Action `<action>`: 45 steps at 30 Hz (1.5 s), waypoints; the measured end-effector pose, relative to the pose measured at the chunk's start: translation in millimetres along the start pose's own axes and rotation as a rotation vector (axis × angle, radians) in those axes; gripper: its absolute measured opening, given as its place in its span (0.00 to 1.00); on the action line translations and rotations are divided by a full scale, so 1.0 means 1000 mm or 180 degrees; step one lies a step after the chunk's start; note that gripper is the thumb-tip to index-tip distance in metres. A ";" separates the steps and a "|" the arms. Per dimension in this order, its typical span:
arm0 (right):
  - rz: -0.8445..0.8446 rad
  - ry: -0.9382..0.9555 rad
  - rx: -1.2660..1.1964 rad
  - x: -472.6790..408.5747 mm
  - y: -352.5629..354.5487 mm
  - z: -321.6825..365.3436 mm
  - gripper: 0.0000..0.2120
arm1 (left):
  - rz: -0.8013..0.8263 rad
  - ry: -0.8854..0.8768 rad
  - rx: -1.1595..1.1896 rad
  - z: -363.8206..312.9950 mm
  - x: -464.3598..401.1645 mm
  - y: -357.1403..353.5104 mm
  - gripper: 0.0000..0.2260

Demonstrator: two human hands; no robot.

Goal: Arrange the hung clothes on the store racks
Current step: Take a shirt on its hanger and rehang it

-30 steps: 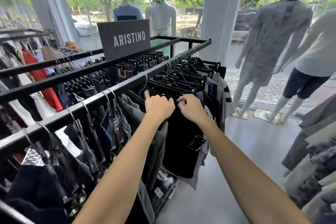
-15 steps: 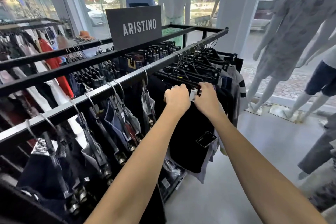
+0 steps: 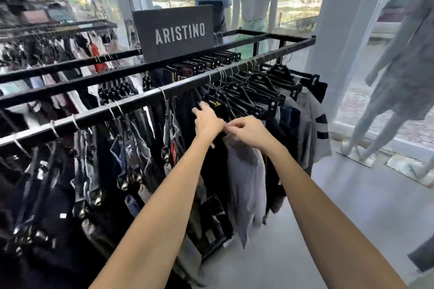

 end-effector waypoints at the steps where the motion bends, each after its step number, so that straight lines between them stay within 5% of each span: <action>1: -0.0217 0.0016 -0.0041 -0.002 0.007 -0.005 0.07 | -0.0070 -0.0006 -0.0035 0.000 0.001 0.003 0.23; 4: -0.0841 0.0091 0.0095 -0.005 0.023 -0.014 0.11 | -0.0377 -0.0050 -0.0229 0.002 0.010 0.014 0.16; 9: -0.0644 -0.0204 0.0371 -0.016 0.002 -0.027 0.17 | -0.0612 0.0032 -0.0602 0.021 0.029 0.030 0.19; 14: -0.0543 -0.0277 0.0642 -0.016 -0.013 -0.022 0.13 | -0.0956 0.0083 -0.1629 0.031 0.046 0.040 0.20; 18: -0.0291 -0.0270 0.0696 -0.015 -0.033 -0.027 0.15 | -0.1241 -0.0566 -0.2948 0.009 0.055 0.032 0.20; 21: -0.0160 -0.0175 0.0570 -0.014 -0.040 -0.022 0.15 | -0.1130 -0.1222 -0.3045 -0.020 0.055 0.017 0.17; 27: -0.0206 -0.0023 0.0106 -0.013 -0.025 -0.009 0.12 | 0.0281 -0.0122 -0.1416 -0.017 0.032 -0.006 0.19; 34: -0.0161 -0.0163 0.0263 0.000 0.042 -0.053 0.11 | 0.0482 0.0452 0.1048 -0.031 0.026 -0.041 0.12; 41: -0.0754 -0.0731 0.0630 0.031 0.127 -0.137 0.19 | 0.0773 0.0099 0.1028 -0.095 0.055 -0.143 0.17; 45: -0.1115 -0.1147 0.0686 0.077 0.187 -0.169 0.15 | 0.1117 -0.0204 0.0797 -0.148 0.080 -0.198 0.22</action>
Point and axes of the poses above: each hand's wrist, its own x-axis away from the middle knuckle, its own y-axis out of the back of the hand, z = x × y, the point moved 8 cm from there along -x, towards the middle knuckle
